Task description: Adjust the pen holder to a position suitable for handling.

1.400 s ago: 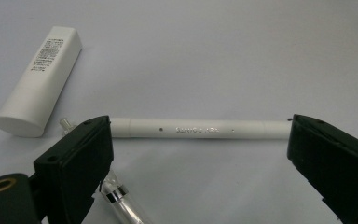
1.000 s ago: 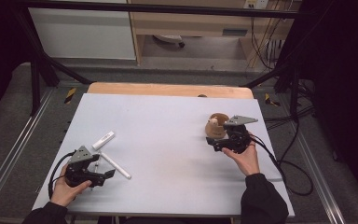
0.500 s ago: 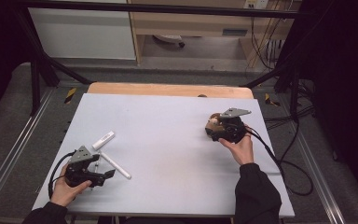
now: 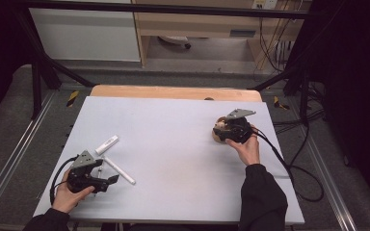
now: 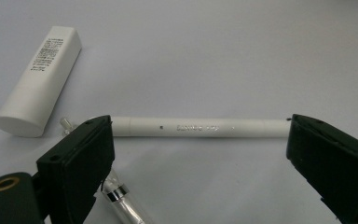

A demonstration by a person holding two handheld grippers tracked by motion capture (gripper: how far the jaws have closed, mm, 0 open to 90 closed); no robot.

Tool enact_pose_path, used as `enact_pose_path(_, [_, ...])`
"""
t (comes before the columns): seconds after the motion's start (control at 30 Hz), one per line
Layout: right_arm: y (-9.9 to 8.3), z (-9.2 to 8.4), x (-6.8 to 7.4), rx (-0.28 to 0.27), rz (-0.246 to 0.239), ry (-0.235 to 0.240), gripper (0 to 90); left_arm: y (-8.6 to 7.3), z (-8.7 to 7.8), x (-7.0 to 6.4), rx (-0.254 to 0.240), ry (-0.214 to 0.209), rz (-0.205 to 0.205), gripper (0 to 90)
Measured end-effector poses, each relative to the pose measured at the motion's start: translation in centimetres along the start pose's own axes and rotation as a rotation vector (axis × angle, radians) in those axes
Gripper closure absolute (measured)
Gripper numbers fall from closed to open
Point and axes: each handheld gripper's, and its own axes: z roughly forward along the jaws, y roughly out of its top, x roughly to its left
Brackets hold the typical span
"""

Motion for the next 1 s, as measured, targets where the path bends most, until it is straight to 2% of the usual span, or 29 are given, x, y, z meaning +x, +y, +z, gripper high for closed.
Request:
enact_pose_path(0.03, [0.0,0.01,-0.01,-0.001,-0.014,-0.011,51.7,0.0,0.0,0.0,0.0,0.0,0.0,7.7])
enact_pose_path(0.43, [-0.06,0.09,-0.13,0.004,-0.062,-0.033,60.8,0.0,0.03,-0.01,0.002,-0.001,0.003,7.9])
enact_pose_path(0.57, [-0.27,0.15,-0.23,-0.007,-0.061,-0.031,61.6,0.0,0.01,0.0,0.001,-0.001,0.001,7.9])
enact_pose_path(0.77, [-0.24,0.08,-0.13,-0.004,-0.097,-0.042,62.7,0.0,0.03,-0.01,0.002,0.0,0.002,8.0])
enact_pose_path(1.0, [-0.28,-0.06,-0.15,-0.006,-0.095,-0.048,62.8,0.0,0.03,0.0,0.002,0.0,0.001,8.1])
